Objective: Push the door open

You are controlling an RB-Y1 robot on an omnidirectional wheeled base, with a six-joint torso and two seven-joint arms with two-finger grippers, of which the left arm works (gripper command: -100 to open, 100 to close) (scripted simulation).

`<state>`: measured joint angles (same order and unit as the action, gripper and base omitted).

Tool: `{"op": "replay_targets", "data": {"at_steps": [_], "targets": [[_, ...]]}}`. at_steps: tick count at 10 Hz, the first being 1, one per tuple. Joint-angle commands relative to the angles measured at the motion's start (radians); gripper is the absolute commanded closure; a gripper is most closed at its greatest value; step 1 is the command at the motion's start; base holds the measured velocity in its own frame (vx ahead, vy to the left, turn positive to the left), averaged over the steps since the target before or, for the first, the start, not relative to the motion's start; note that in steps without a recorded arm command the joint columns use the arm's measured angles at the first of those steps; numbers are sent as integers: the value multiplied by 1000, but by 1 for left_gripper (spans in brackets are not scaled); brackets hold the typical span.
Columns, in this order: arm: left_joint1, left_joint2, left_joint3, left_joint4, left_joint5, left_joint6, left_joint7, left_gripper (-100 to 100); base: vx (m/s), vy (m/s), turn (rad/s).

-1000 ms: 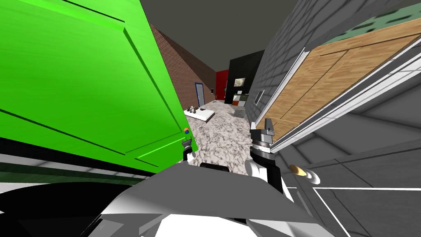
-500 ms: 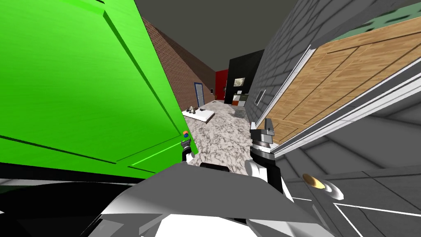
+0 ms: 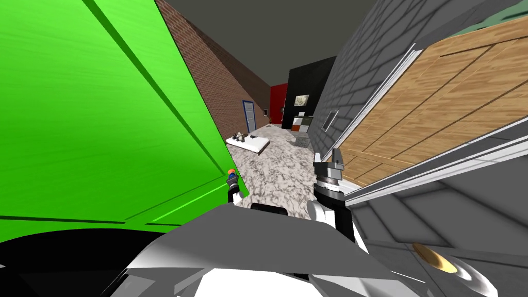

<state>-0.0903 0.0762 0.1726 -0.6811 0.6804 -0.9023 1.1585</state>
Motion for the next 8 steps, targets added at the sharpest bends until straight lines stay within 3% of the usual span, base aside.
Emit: {"op": "replay_targets", "data": {"at_steps": [1,5,8], "targets": [[-1,-3,-2,0,-1,1,0,100,-40,-13,-2],[-1,-3,-2,0,-1,1,0,100,-16,-8,-4],[0,10,30,8,23,6,-9,100,163,15,56]]}}
